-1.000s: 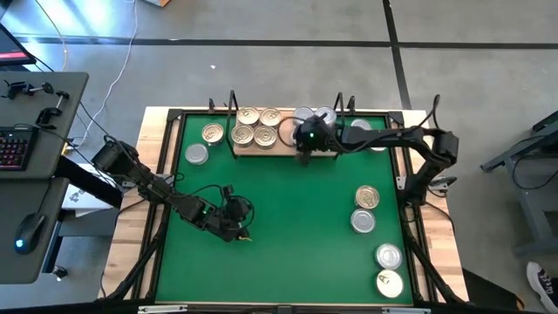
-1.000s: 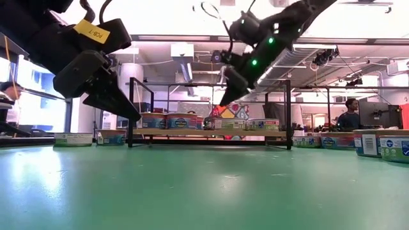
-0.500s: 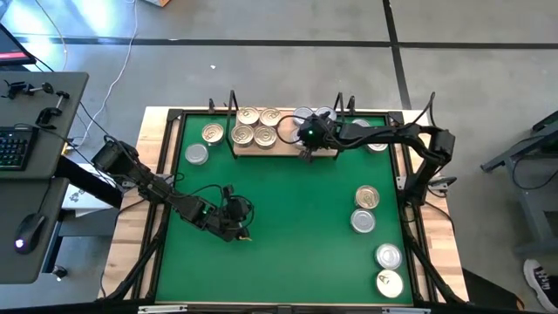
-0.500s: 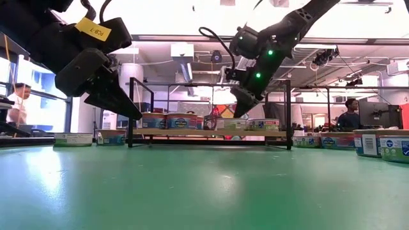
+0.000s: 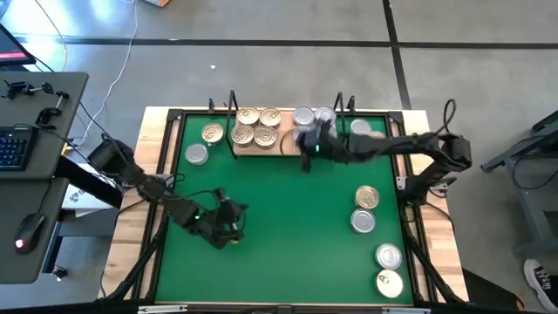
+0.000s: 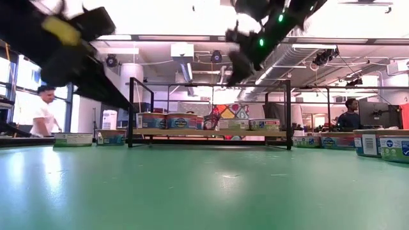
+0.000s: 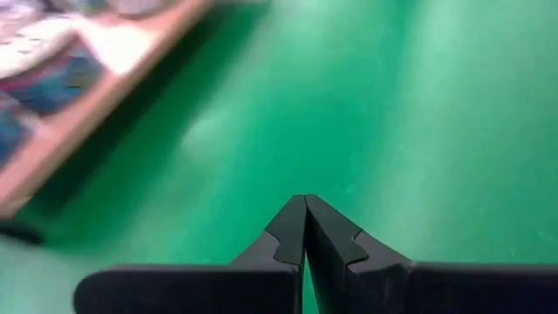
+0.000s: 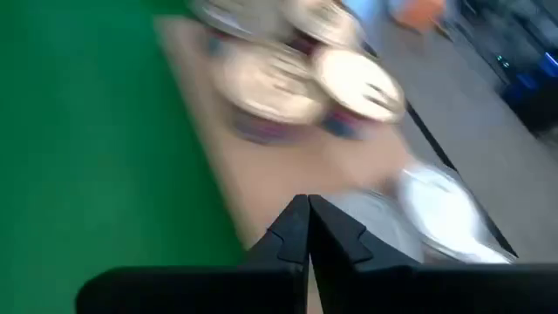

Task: Stack canned seafood by type on shelf
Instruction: Put the green white tuna can on the shelf

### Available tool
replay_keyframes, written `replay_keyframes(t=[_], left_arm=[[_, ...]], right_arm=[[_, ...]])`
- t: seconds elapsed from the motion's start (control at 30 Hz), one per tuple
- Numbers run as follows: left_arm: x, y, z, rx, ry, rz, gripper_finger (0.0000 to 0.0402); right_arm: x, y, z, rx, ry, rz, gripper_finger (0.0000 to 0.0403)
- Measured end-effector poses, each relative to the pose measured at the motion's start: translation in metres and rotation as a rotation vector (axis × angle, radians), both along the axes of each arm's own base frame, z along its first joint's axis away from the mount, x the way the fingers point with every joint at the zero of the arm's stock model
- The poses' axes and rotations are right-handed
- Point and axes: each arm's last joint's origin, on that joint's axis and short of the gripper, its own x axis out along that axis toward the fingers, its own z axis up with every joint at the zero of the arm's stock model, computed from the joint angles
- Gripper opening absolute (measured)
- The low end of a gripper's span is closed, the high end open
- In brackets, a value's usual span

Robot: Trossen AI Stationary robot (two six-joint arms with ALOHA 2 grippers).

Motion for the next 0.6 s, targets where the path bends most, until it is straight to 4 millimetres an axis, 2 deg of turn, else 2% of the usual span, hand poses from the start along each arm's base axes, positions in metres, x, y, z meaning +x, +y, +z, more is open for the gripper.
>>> replay_keyframes(t=[0.17,0.33,0.47,0.6], left_arm=[[-0.033,0.0,0.026,-0.029,-0.108,0.101,0.0],[-0.056,0.008,0.049,-0.074,-0.233,0.168,0.0],[-0.065,0.025,0.058,-0.168,-0.233,0.255,0.0],[-0.071,0.046,0.059,-0.275,-0.114,0.364,0.0]], right_arm=[[0.016,0.085,-0.007,-0.018,-0.037,0.203,0.0],[0.009,0.161,-0.028,0.008,-0.015,0.286,0.0],[-0.01,0.204,-0.044,0.031,0.057,0.322,0.0],[-0.039,0.227,-0.053,0.01,0.153,0.255,0.0]])
